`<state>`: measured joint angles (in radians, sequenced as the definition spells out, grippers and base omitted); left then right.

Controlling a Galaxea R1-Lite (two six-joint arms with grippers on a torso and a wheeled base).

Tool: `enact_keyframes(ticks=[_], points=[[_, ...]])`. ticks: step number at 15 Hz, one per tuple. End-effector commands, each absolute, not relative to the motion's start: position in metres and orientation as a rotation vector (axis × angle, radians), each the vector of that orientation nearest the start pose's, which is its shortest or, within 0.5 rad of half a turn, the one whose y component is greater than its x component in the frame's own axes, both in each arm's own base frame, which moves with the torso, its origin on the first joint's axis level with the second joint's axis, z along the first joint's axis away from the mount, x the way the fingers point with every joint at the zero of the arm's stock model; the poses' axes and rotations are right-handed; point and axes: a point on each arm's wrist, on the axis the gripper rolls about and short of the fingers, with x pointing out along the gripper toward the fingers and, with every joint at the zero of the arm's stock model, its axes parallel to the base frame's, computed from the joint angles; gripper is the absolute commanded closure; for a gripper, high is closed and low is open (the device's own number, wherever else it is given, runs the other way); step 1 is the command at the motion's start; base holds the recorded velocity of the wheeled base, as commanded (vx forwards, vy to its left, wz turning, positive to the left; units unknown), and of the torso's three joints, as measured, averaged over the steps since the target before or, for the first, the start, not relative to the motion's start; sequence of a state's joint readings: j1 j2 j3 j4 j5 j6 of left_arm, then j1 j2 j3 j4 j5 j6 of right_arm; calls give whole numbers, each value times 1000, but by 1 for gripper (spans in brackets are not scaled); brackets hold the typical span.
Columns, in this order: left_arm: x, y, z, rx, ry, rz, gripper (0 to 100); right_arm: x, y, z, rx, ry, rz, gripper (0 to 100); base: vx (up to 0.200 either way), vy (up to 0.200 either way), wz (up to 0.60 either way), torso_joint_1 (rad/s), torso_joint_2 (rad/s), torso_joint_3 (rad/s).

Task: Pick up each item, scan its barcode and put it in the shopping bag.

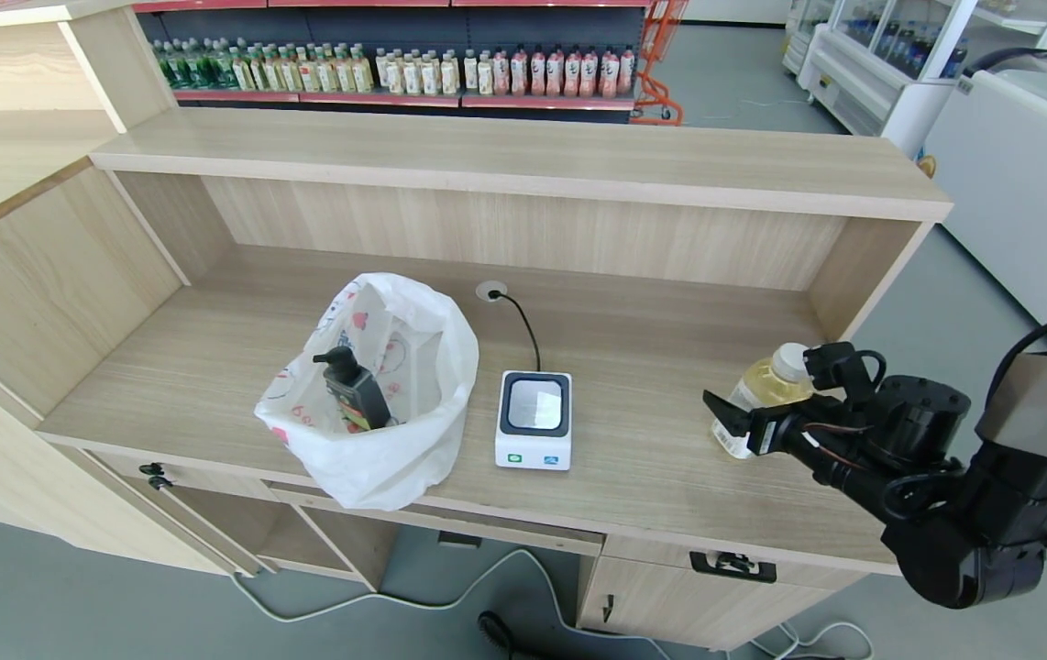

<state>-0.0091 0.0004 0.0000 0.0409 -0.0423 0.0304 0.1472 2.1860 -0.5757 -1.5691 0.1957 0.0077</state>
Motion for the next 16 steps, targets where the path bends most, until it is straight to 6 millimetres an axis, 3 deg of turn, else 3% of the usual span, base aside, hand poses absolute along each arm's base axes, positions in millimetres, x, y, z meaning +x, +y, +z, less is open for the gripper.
enact_keyframes(ticks=[1,6,7,16], points=[[-23,-1,71,30,41,-53,0,344,56,60,-2,40,359,0,0,0,0,0,0,0],[-23,-1,71,30,41,-53,0,359,59,50,-25,28,405,0,0,0,0,0,0,0],[-23,-1,71,30,39,-53,0,362,59,49,-33,20,412,100,0,0,0,0,0,0],[-23,-1,71,30,41,-51,0,363,53,59,-73,-20,417,100,0,0,0,0,0,0]])
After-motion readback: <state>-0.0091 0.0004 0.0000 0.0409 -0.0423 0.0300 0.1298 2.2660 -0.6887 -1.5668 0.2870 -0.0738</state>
